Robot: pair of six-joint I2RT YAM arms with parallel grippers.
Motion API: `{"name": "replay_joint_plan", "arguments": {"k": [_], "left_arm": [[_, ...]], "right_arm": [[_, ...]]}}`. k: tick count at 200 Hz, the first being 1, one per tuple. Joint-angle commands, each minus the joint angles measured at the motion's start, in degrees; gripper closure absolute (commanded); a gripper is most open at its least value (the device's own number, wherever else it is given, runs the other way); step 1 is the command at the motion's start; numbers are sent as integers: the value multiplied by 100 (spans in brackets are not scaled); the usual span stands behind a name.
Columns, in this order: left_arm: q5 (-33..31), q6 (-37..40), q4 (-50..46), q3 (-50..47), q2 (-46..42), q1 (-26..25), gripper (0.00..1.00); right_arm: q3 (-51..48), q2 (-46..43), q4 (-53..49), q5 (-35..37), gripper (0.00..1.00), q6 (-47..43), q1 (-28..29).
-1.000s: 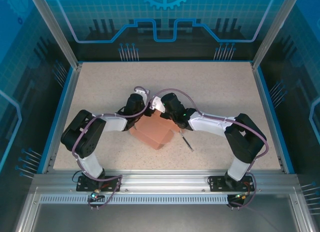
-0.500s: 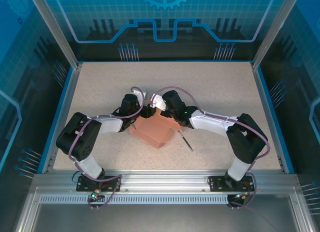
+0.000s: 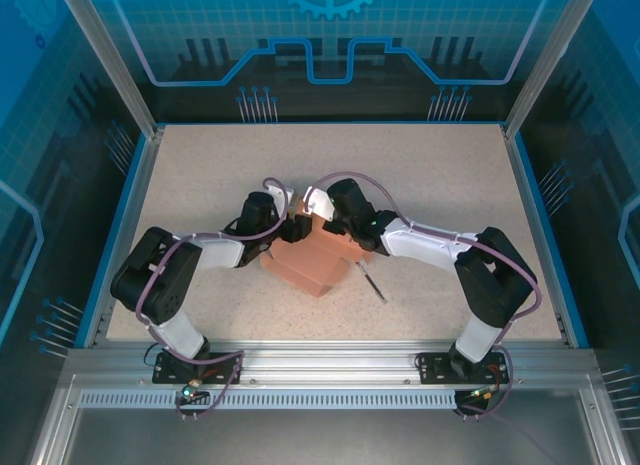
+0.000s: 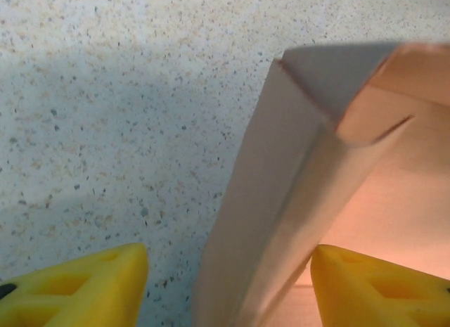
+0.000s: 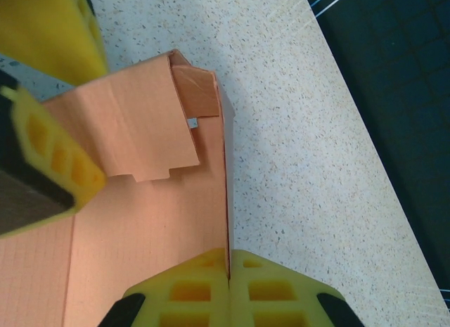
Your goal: Fold the paper box
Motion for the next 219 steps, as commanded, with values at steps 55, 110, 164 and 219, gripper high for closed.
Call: {"name": "replay_joint_plan", "arguments": {"k": [55,110,164,219], "left_arm": [[694,-111,-166,-103,-245,264,26],[656,-65,-458,279,139,274,44],[703,-89,-408,645,504,274,57],[320,-66,-430,679,602,255,66]], "right_arm": [[87,-259,-76,-203,100,-120,-102],[126,-321,-171,-384,100,-114,-108],[113,-329,-261,-629,100,-7,-103],[183,-320,-339,-699,100,-16,-104]]}}
